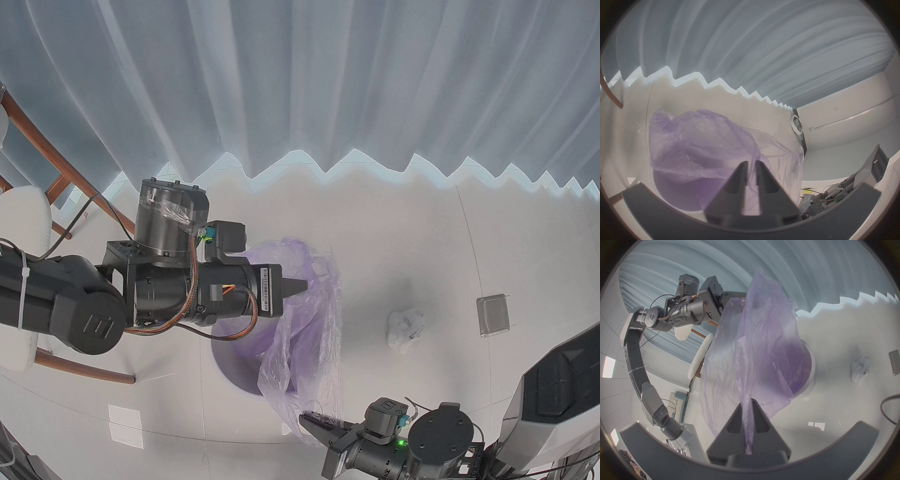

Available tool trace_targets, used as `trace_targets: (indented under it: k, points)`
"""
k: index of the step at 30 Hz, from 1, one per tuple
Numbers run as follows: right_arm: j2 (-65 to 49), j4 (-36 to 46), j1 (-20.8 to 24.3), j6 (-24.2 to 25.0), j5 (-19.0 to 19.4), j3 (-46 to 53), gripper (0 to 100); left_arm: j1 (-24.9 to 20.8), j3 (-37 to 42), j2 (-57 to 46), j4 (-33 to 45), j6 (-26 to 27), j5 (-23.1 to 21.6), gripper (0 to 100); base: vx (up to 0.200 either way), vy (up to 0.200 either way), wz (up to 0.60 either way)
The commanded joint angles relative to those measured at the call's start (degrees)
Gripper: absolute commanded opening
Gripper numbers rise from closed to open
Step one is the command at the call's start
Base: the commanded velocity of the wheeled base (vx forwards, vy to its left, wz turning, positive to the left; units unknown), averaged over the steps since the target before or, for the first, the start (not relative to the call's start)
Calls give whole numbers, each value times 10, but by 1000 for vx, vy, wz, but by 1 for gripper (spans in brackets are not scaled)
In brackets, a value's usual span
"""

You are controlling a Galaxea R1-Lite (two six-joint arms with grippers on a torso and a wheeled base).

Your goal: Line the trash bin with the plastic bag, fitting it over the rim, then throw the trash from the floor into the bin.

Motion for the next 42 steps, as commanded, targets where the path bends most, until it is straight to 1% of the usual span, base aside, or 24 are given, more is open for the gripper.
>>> trace_targets:
  k: [1,6,7,8,9,14,18,20,22,24,27,30,33,35,37,38,40,41,42]
  points:
    - [0,-8,0,0,0,0,0,4,12,0,2,-1,1,0,0,0,0]
    - [-5,-8,-5,1,0,-1,0,16,46,-50,10,-1,2,0,0,0,0]
    - [-7,-8,-13,3,0,-1,0,16,69,-83,19,0,2,0,0,0,0]
    - [-7,-8,-13,3,0,-1,0,16,72,-85,19,0,2,0,0,0,0]
    - [-8,-8,-30,2,1,-2,0,17,106,-129,33,1,2,0,0,0,0]
    - [-15,-8,-96,3,10,-23,0,29,197,-239,71,3,9,0,0,0,0]
    - [-14,-7,-156,7,35,-45,0,31,278,-289,85,2,23,0,0,0,0]
    - [-15,-5,-183,19,41,-60,0,36,303,-309,85,2,24,0,0,0,0]
    - [-15,-3,-201,36,41,-68,0,47,326,-332,86,0,24,0,0,0,0]
    - [-15,-2,-211,43,41,-67,0,59,346,-347,91,0,24,0,0,0,0]
    - [-15,2,-226,52,41,-64,0,67,387,-385,120,0,26,0,0,0,0]
    - [-16,12,-240,59,41,-69,0,67,408,-413,150,0,45,0,0,0,0]
    - [-17,23,-254,61,41,-73,0,66,424,-433,172,-3,54,0,0,0,0]
    - [-17,27,-264,62,41,-79,0,67,428,-434,171,-10,57,0,0,0,0]
    - [-17,27,-264,62,41,-79,0,67,428,-434,171,-10,57,0,0,0,0]
    - [-19,37,-278,63,41,-94,0,59,418,-434,161,-45,47,0,0,0,0]
    - [-36,63,-279,63,41,-91,0,45,406,-434,157,-63,43,0,0,0,0]
    - [-51,83,-274,64,41,-85,0,30,400,-434,157,-76,40,0,0,0,0]
    - [-65,100,-268,65,41,-79,0,25,395,-434,157,-88,38,0,0,0,0]
